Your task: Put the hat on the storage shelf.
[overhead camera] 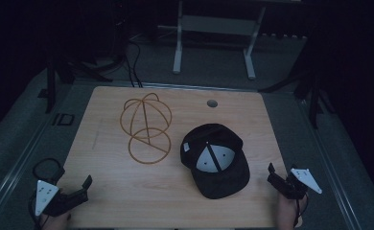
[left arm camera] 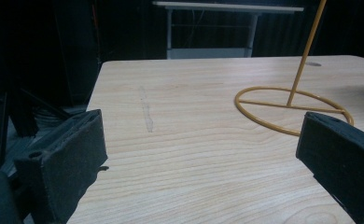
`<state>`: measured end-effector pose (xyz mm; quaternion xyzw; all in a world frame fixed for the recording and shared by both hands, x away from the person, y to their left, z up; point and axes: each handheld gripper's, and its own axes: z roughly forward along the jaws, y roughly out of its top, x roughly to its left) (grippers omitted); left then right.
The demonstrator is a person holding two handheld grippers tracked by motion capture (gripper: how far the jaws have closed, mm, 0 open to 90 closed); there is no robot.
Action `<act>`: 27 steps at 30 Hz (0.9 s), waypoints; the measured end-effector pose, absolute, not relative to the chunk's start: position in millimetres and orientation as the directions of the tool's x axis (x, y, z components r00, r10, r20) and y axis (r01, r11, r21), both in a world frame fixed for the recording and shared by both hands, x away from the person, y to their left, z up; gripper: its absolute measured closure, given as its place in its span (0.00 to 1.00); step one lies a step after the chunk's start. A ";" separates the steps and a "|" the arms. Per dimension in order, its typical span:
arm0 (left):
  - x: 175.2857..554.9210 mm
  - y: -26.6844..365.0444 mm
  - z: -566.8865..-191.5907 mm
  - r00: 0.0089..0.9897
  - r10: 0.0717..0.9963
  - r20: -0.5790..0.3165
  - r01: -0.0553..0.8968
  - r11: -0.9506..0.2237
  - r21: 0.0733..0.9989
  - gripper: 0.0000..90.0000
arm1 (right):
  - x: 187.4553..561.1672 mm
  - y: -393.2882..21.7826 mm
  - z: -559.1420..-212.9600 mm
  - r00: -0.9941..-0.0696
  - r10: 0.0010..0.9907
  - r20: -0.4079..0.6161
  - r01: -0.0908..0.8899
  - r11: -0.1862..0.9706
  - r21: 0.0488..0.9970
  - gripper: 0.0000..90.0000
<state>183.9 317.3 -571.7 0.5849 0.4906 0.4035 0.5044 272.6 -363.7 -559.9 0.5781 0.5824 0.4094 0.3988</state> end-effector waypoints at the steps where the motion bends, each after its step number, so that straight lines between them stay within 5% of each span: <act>1: 183.9 317.3 -571.7 0.193 0.981 -0.023 0.167 -0.010 0.986 0.02 | 272.6 -363.7 -559.9 -0.013 1.000 0.009 0.347 -0.004 0.938 0.17; 27: 186.2 308.4 -567.5 0.224 0.972 -0.063 0.222 0.012 0.975 0.02 | 281.0 -331.6 -497.3 -0.261 0.965 0.034 0.354 0.063 0.933 0.13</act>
